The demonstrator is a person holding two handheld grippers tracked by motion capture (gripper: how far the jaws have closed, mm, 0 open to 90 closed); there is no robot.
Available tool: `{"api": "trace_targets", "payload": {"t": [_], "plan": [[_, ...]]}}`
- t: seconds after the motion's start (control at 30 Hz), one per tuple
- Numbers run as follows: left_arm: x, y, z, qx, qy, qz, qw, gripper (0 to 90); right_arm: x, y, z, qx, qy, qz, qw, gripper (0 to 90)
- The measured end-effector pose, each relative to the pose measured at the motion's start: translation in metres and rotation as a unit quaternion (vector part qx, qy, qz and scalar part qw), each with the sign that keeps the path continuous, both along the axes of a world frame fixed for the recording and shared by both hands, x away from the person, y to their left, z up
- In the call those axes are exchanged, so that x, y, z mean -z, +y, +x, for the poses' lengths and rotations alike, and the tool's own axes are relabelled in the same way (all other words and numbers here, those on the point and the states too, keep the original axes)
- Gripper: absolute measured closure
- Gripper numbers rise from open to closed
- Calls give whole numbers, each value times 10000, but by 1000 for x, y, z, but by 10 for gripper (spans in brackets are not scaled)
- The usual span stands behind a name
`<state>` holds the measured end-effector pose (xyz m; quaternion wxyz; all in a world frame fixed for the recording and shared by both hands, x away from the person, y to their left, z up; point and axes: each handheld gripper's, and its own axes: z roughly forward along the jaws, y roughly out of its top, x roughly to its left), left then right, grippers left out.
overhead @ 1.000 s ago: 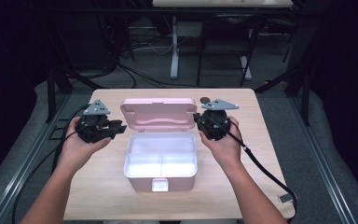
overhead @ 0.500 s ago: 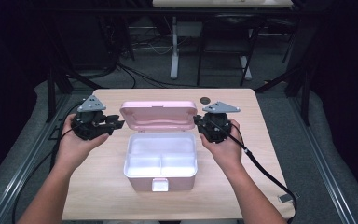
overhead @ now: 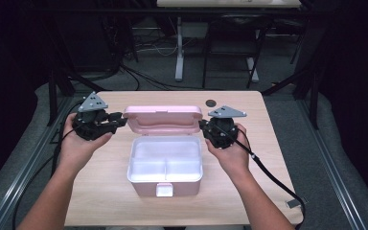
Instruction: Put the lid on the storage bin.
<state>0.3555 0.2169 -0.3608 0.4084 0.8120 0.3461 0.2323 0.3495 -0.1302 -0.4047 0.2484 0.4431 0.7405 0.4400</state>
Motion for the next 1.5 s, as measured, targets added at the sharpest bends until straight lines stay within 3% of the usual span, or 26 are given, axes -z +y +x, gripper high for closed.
{"api": "trace_targets", "payload": {"t": [0.2, 0.33, 1.1, 1.33, 1.5], "plan": [[-1, -2, -1, 89, -29, -100, 9999, 711, 0, -2, -2, -58, 76, 30, 9999, 854], [0, -6, -4, 104, -80, -46, 9999, 729, 2, -2, -3, -134, 150, 44, 9998, 826], [0, -7, -12, 131, -70, 87, 9999, 724, -12, -7, -16, -315, 3, 205, 9993, 808], [-2, -4, -14, 139, -73, -19, 9999, 721, -16, -7, -19, -383, -14, 139, 9992, 805], [-3, -4, -16, 157, -65, 35, 9998, 723, -22, -5, -22, -347, -117, 40, 9993, 800]]}}
